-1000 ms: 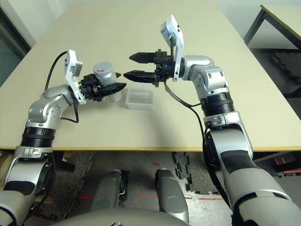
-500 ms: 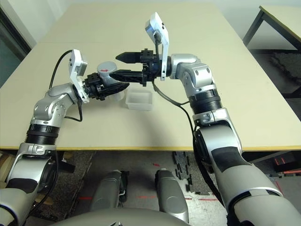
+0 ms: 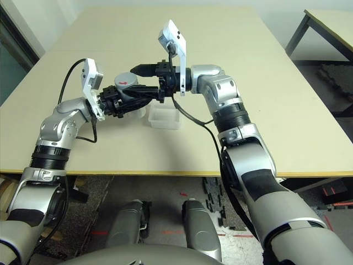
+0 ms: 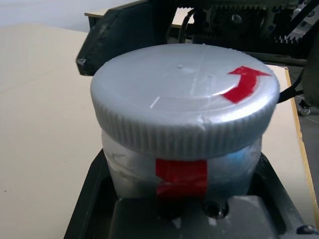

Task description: Pour the medicine from the bottle into the box.

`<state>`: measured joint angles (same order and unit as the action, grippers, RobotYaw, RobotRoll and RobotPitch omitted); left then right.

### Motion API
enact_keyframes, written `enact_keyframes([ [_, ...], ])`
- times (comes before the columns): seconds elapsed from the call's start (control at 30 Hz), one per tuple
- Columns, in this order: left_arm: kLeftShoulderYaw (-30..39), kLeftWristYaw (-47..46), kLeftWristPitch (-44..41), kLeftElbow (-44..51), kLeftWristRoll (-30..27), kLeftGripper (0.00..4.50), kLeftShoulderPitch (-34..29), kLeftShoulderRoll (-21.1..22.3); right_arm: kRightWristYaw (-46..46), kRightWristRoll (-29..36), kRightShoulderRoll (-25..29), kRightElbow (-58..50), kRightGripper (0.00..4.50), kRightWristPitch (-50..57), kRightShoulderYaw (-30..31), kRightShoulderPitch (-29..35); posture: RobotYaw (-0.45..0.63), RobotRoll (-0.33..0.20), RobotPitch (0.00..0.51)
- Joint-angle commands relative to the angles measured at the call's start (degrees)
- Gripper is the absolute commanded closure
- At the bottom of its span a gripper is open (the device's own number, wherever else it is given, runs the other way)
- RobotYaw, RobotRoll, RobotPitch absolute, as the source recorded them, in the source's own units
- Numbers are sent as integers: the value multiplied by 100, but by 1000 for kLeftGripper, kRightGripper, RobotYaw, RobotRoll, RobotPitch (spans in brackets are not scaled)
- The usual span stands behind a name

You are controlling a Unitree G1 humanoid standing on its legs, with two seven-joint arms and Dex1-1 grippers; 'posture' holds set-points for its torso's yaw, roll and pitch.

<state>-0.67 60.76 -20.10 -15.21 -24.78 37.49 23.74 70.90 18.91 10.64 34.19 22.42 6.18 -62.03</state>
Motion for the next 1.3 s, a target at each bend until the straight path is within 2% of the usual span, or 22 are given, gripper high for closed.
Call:
enact_keyframes([
  [0.03, -49, 19, 22, -13, 74, 1854, 25, 12, 27, -99, -35, 160, 0, -129, 65, -89, -15, 0, 88],
  [0.27, -44, 26, 30, -42, 86, 1854, 26, 24, -9, -172, -132, 345, 0, -289, 37, -155, -15, 0, 93],
  [0.37, -45, 29, 11, -30, 85, 1854, 30, 38, -16, -185, -156, 377, 619, -303, 13, -180, -15, 0, 97],
  [0.47, -47, 40, -3, -35, 86, 1854, 33, 52, -14, -187, -166, 411, 1709, -320, -3, -200, -16, 0, 98],
  [0.5, -49, 43, -7, -31, 88, 1854, 28, 58, -11, -188, -168, 414, 1914, -323, -6, -201, -16, 0, 99],
  [0.67, -51, 71, -33, -28, 79, 1854, 12, 85, 75, -212, -152, 497, 1913, -423, 4, -230, -16, 0, 103],
  [0.9, -60, 141, -81, -70, 56, 1854, 37, 122, 833, -136, -115, 867, 1913, -841, -9, -398, -20, 0, 109],
  [1.1, -73, 207, -155, -68, 28, 1854, 50, 158, 1716, 106, -280, 1483, 1913, -1232, -188, -749, -18, 0, 118],
  [1.3, -65, 258, -271, 10, -5, 1854, 11, 180, 2156, 329, -481, 2182, 1913, -1474, -385, -1213, -10, 0, 127],
])
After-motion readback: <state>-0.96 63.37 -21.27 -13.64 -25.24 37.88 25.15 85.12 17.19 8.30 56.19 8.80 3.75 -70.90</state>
